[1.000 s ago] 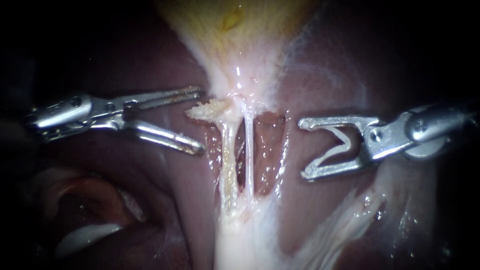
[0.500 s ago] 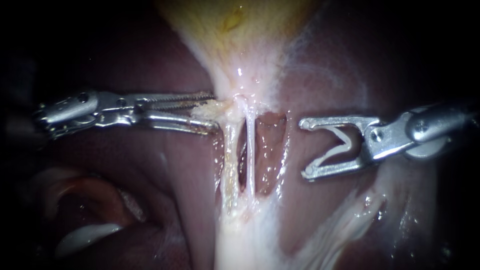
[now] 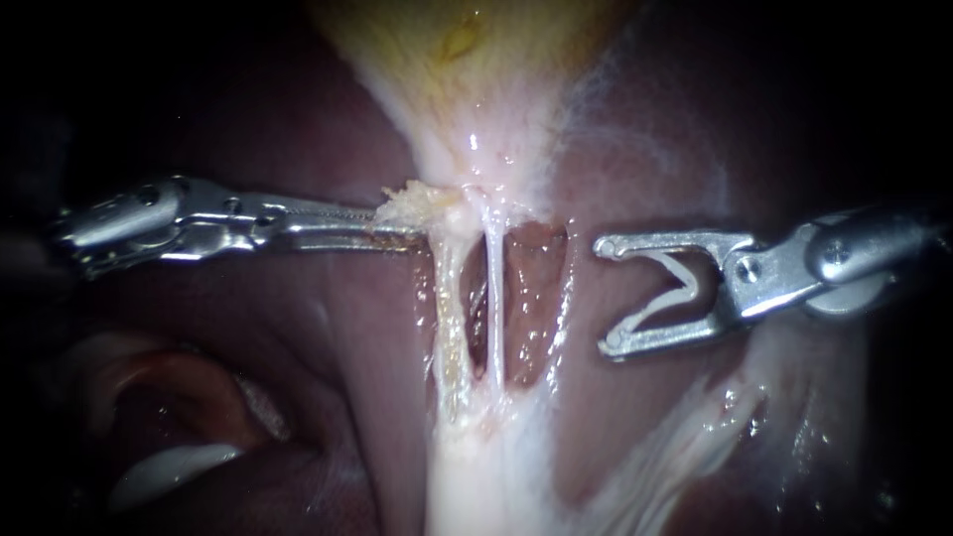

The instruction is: Grabbing gallbladder

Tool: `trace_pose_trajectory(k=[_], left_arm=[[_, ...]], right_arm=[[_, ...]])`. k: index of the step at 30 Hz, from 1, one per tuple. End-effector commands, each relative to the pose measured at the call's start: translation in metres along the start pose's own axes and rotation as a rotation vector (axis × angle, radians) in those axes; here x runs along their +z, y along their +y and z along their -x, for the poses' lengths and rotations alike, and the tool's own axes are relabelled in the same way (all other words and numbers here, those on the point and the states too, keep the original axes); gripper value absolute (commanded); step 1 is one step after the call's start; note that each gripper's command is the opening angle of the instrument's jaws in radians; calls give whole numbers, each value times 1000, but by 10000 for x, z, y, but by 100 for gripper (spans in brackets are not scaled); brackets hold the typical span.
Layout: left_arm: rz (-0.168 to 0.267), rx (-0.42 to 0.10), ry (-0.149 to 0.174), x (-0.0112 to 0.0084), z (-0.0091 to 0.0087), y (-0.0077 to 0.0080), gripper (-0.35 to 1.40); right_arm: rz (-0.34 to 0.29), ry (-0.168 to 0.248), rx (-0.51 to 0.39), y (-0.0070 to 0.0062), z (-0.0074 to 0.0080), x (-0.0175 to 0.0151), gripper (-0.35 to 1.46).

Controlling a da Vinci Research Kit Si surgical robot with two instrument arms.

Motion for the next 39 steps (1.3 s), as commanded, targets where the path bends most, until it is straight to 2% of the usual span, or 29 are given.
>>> trace_pose_trajectory(k=[1,11,20,25,30,39], left_arm=[[-1,-5,0,-1,2,-1,-35],[-2,-37,16,-19,16,-14,-35],[-16,-49,20,-49,35,-16,-35],[-16,-66,-11,-69,55,-18,-35],[-6,-80,-38,-81,68,-20,-35],[1,-75,-38,-79,66,-22,-35]], right_arm=[[0,0,0,0,0,0,48],[0,0,0,0,0,0,48],[-1,0,-1,-1,1,-1,48],[-1,0,-1,-1,1,-1,48],[-1,0,-1,-1,1,-1,48],[0,2,-1,-1,1,-1,48]])
